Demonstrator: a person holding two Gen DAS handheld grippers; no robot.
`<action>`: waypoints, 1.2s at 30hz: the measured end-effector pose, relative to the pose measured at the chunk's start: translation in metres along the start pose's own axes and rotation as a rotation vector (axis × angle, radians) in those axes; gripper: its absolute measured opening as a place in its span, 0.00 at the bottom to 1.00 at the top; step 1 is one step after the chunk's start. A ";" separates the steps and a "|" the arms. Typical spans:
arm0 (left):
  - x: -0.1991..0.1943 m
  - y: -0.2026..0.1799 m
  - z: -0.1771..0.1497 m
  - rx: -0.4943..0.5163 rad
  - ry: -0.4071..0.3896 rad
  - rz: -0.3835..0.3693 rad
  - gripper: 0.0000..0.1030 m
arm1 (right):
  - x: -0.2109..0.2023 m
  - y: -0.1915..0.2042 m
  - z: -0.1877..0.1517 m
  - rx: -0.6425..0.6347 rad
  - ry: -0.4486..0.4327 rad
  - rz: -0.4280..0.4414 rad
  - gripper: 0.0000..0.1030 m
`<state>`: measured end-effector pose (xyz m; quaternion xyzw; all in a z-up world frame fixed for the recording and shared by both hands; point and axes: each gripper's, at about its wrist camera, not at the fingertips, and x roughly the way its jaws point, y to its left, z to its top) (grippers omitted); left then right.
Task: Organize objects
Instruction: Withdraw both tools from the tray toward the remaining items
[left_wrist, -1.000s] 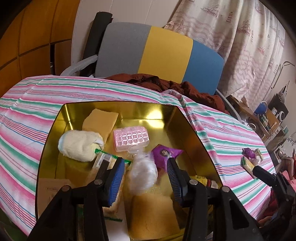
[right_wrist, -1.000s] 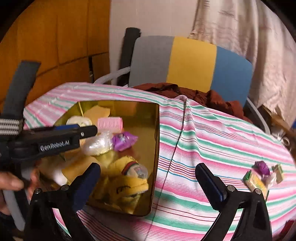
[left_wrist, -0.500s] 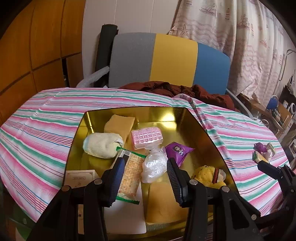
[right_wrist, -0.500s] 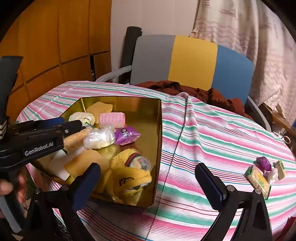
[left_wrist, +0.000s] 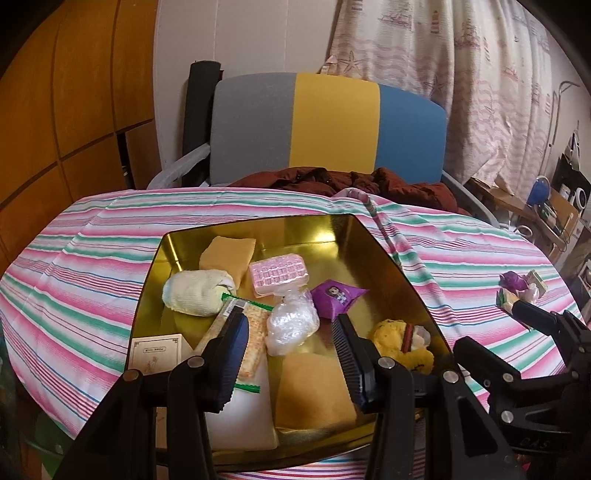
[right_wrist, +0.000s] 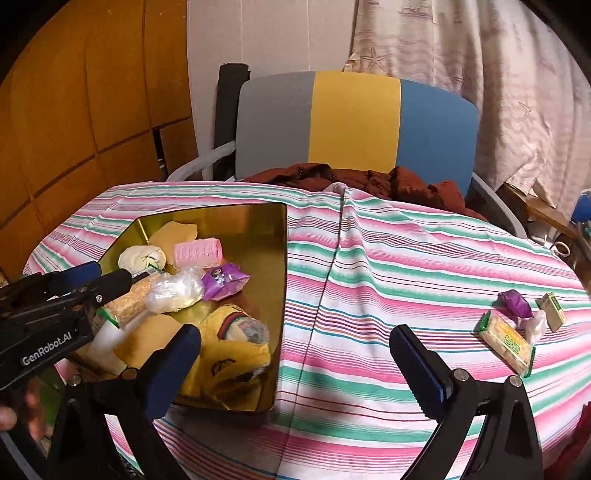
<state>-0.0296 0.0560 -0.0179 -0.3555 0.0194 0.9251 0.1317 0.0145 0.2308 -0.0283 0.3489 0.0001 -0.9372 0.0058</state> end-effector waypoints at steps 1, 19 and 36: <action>0.000 -0.002 0.000 0.005 0.001 -0.003 0.47 | 0.000 -0.001 0.000 0.003 0.001 -0.002 1.00; -0.009 -0.027 0.000 0.083 -0.006 -0.042 0.47 | -0.005 -0.072 0.007 0.153 0.019 -0.085 1.00; -0.013 -0.064 0.008 0.174 -0.012 -0.103 0.47 | -0.023 -0.186 0.018 0.360 0.021 -0.167 1.00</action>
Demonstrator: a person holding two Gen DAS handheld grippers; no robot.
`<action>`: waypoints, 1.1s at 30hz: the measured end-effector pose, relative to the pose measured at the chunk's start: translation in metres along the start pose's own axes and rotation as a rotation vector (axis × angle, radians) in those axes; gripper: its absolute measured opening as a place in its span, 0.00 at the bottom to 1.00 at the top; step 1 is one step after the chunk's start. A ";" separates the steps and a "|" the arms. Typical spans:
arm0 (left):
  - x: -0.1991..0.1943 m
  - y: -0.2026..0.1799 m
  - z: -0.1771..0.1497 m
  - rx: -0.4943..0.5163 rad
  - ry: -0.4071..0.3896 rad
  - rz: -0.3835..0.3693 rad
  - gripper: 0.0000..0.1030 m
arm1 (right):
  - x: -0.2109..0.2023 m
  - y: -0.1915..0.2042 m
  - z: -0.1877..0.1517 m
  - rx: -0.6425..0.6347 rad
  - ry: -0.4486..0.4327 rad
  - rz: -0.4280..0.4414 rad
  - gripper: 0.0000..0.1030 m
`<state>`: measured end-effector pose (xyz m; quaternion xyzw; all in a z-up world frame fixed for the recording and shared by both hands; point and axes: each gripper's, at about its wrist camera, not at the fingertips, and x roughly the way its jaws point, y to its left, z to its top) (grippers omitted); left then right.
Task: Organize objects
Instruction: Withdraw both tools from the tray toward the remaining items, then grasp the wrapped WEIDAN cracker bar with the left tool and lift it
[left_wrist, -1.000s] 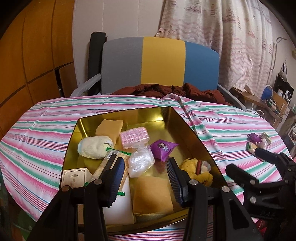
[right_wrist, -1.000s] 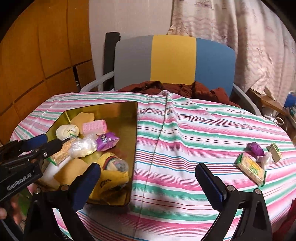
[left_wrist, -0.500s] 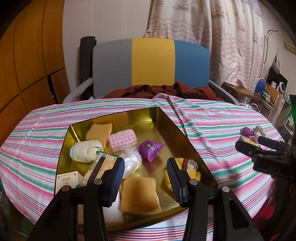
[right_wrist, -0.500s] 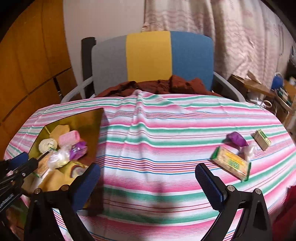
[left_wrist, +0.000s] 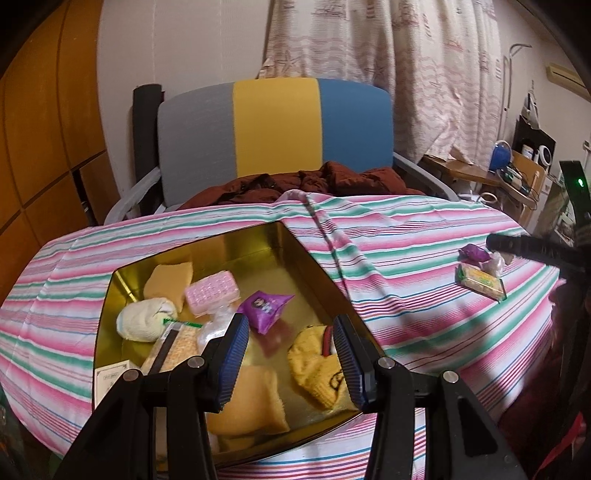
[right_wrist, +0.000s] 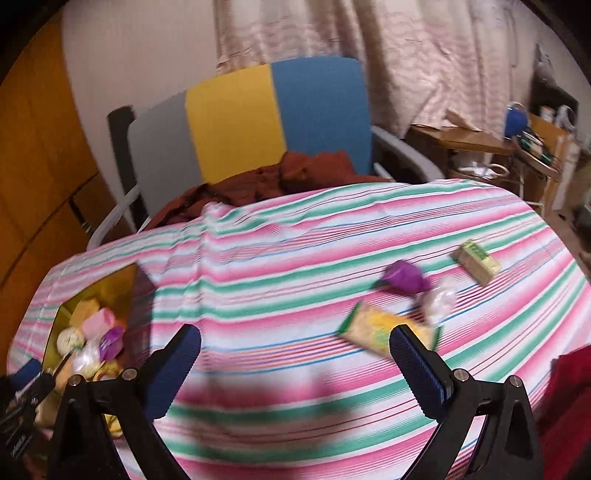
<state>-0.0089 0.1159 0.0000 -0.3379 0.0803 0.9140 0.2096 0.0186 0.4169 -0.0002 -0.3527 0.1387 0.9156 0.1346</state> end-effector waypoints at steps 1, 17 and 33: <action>0.000 -0.003 0.002 0.006 -0.002 -0.006 0.47 | 0.000 -0.010 0.004 0.025 -0.008 -0.013 1.00; 0.023 -0.070 0.026 0.108 0.032 -0.172 0.47 | -0.006 -0.124 0.006 0.484 -0.123 -0.058 1.00; 0.104 -0.172 0.033 0.151 0.281 -0.413 0.46 | -0.012 -0.161 -0.004 0.690 -0.198 0.043 1.00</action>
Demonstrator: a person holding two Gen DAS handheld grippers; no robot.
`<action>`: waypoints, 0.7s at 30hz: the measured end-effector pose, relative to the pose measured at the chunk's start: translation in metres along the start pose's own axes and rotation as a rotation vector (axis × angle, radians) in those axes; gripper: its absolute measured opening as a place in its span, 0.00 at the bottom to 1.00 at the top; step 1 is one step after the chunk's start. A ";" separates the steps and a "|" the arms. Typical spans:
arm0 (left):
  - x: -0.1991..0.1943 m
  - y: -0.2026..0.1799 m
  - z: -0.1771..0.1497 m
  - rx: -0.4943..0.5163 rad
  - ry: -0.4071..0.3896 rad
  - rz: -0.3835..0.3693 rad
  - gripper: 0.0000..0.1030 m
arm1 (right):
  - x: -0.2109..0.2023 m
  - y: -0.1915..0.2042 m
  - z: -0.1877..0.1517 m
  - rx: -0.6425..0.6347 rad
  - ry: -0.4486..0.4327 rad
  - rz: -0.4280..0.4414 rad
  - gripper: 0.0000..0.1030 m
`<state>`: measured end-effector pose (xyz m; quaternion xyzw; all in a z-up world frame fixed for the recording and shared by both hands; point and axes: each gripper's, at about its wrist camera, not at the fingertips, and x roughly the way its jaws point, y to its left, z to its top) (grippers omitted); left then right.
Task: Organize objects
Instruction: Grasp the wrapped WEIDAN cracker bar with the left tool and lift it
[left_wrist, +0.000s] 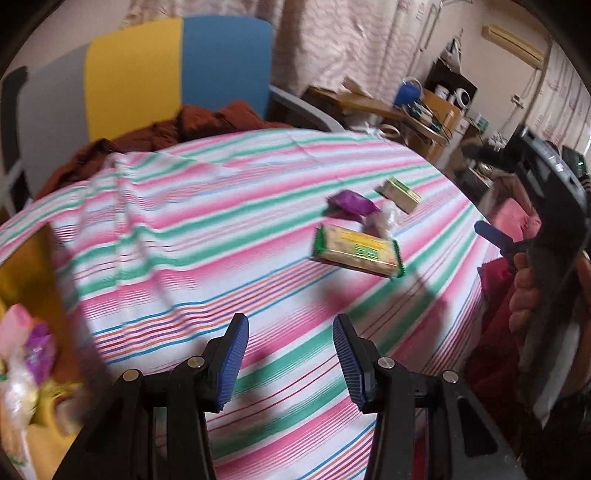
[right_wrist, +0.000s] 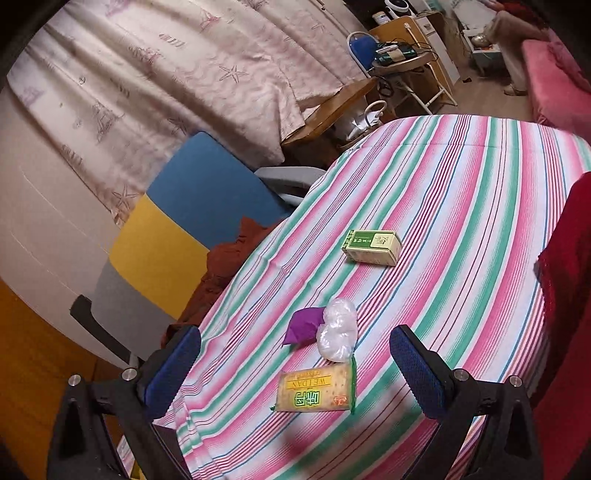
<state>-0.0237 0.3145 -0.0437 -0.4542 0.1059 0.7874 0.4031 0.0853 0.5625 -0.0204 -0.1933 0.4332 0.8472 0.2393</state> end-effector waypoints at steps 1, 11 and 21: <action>0.006 -0.003 0.003 -0.002 0.013 -0.011 0.46 | 0.000 0.000 0.000 0.002 0.003 0.006 1.00; 0.080 -0.022 0.048 -0.191 0.177 -0.187 0.46 | 0.005 -0.004 0.001 0.021 0.044 0.077 1.00; 0.124 -0.034 0.087 -0.377 0.202 -0.194 0.46 | 0.014 -0.011 0.001 0.059 0.089 0.120 1.00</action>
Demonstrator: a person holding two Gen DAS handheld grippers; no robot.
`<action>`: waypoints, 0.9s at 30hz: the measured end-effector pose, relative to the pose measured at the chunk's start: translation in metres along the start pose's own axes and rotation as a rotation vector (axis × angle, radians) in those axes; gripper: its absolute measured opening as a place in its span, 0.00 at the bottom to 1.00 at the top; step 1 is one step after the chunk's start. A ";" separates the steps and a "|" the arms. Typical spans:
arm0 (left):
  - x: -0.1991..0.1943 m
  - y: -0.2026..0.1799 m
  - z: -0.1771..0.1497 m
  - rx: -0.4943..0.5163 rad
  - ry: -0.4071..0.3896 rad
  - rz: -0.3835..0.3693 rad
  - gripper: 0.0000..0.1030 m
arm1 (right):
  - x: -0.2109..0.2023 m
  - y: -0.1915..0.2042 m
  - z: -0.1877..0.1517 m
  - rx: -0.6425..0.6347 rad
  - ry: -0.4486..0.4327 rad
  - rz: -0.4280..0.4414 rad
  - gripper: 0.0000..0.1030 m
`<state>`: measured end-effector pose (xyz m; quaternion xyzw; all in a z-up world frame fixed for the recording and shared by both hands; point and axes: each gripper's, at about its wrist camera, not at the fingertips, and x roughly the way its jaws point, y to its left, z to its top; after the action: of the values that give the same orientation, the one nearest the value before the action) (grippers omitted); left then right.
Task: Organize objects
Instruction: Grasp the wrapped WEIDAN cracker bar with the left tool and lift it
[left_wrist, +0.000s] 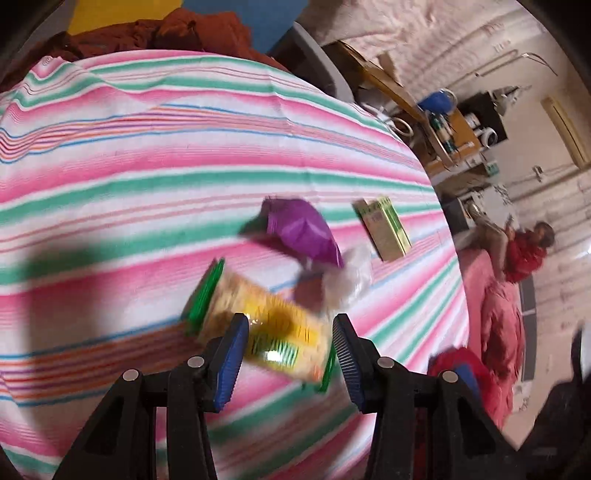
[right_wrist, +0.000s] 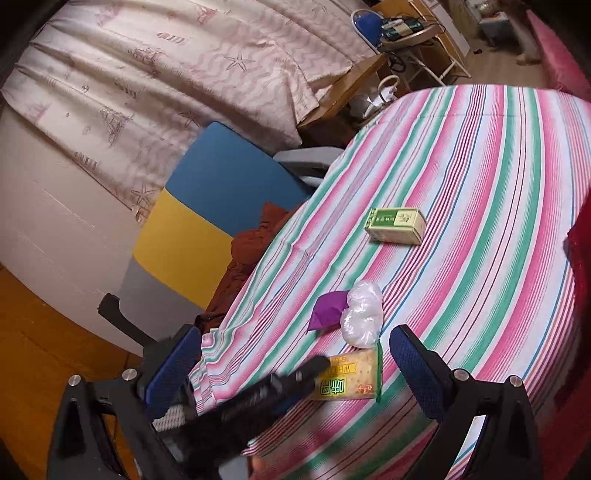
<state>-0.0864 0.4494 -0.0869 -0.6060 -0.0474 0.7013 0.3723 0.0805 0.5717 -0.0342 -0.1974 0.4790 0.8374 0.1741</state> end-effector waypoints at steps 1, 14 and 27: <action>0.001 -0.002 0.004 -0.008 -0.008 0.011 0.47 | 0.001 -0.001 0.000 0.007 0.009 0.003 1.00; 0.035 -0.021 0.016 0.234 0.079 0.284 0.46 | 0.004 -0.010 0.002 0.051 0.032 -0.012 1.00; -0.027 0.029 -0.055 0.412 0.031 0.317 0.46 | 0.009 -0.016 0.001 0.085 0.064 -0.034 1.00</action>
<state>-0.0514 0.3918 -0.0945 -0.5280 0.1977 0.7364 0.3741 0.0802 0.5813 -0.0506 -0.2246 0.5162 0.8064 0.1812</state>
